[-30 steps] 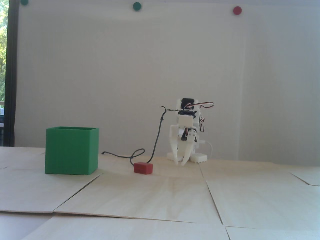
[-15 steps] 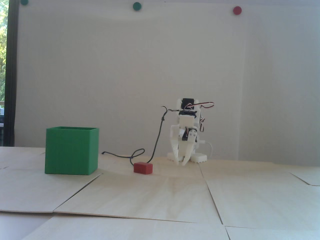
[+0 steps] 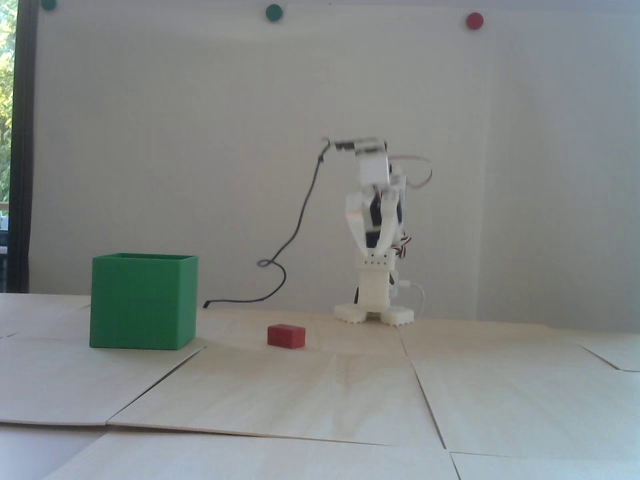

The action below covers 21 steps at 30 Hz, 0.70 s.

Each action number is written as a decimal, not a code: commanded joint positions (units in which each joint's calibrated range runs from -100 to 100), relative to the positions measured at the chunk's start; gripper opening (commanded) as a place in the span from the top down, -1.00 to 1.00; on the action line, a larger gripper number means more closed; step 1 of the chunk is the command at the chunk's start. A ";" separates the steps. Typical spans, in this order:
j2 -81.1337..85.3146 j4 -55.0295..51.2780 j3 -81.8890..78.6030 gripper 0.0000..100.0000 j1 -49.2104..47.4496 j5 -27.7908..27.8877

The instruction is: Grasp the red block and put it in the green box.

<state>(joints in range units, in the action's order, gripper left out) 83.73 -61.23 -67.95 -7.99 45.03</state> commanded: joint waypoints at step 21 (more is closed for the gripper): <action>-81.32 15.36 47.28 0.95 15.42 -4.74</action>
<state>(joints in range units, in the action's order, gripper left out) 3.78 -47.42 -26.41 4.32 40.61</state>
